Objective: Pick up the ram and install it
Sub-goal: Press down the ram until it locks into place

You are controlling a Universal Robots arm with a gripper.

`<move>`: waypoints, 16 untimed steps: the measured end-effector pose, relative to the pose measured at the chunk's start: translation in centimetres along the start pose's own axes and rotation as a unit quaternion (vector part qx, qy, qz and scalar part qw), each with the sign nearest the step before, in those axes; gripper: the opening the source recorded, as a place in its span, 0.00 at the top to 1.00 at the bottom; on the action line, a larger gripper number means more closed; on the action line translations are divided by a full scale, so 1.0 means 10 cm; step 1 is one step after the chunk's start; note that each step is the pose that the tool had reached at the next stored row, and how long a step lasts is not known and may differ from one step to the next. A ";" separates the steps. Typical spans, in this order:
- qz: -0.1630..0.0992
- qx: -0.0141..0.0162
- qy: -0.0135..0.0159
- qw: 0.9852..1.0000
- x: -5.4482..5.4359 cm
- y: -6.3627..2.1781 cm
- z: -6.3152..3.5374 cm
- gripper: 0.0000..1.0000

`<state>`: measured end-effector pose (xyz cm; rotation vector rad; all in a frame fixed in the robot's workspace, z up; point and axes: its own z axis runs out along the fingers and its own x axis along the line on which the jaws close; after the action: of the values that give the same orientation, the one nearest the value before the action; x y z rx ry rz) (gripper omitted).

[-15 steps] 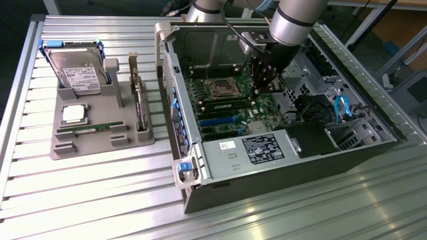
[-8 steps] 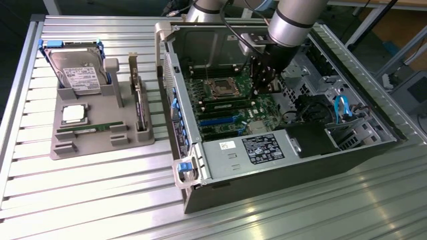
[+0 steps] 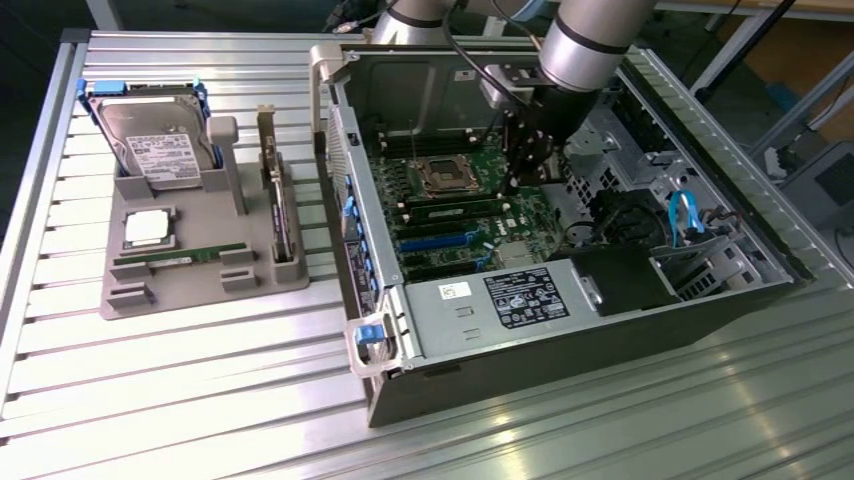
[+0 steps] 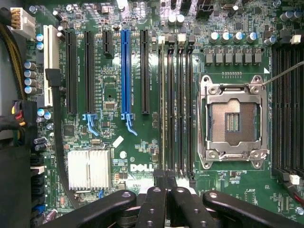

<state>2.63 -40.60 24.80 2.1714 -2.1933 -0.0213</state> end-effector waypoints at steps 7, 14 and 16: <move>0.000 0.000 0.000 1.000 0.00 -0.011 0.063 0.90; 0.000 0.000 0.001 1.000 0.00 -0.014 0.130 0.90; 0.000 0.000 0.001 1.000 0.00 -0.014 0.130 0.90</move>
<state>2.71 -40.60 23.49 2.1707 -2.1925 -0.0198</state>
